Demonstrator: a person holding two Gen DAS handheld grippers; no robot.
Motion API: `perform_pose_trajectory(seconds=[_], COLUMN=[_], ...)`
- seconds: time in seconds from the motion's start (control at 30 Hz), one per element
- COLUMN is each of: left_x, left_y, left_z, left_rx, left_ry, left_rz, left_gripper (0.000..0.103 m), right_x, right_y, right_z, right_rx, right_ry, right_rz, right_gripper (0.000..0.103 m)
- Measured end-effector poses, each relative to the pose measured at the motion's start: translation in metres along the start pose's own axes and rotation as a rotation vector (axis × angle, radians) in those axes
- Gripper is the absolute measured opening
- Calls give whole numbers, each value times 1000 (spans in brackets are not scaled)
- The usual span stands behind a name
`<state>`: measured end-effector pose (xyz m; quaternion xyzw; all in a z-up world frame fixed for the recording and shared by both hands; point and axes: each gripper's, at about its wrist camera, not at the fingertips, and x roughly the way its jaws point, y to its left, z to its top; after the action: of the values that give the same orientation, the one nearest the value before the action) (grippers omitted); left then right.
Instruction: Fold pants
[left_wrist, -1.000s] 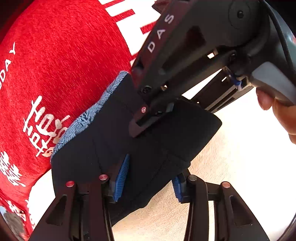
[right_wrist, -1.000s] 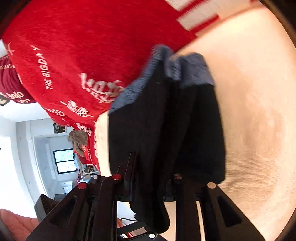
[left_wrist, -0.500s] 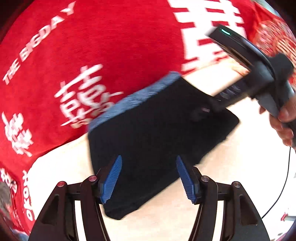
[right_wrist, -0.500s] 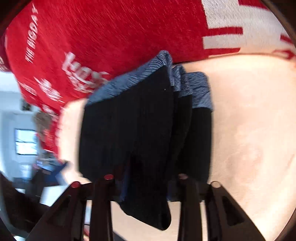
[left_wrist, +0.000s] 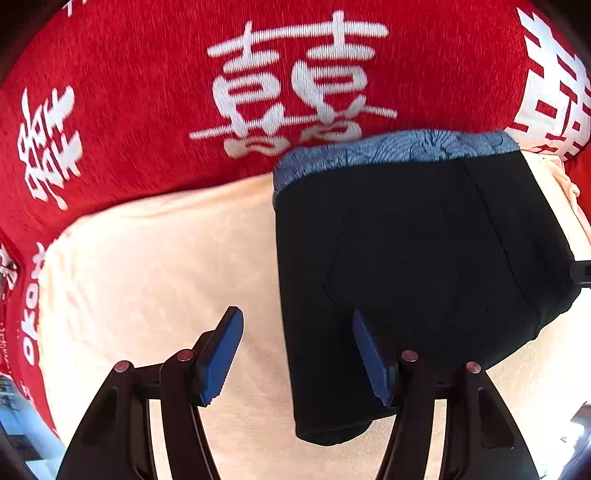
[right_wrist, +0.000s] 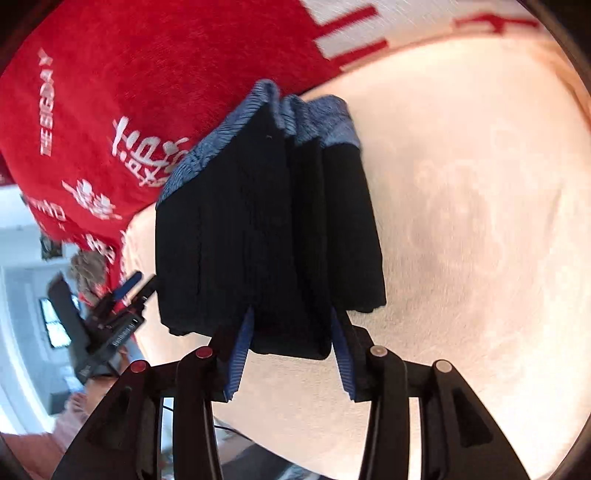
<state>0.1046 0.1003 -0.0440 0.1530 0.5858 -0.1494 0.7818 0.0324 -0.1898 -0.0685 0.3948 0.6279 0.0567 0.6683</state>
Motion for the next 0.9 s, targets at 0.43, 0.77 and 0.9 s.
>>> perform_pose_trajectory(seconds=[0.43, 0.77, 0.9], left_x=[5, 14, 18], left_y=[-11, -4, -1], left_z=[-3, -2, 2], left_rx=[25, -7, 3], left_ry=[16, 19, 27], left_rz=[-38, -12, 11], left_gripper=[63, 87, 90], right_x=[-35, 36, 32], right_y=[38, 68, 60], right_z=[-12, -9, -12], right_rx=[-70, -224, -205], right_ry=[-116, -24, -30], right_rz=[-136, -245, -238], right_gripper=[42, 41, 41])
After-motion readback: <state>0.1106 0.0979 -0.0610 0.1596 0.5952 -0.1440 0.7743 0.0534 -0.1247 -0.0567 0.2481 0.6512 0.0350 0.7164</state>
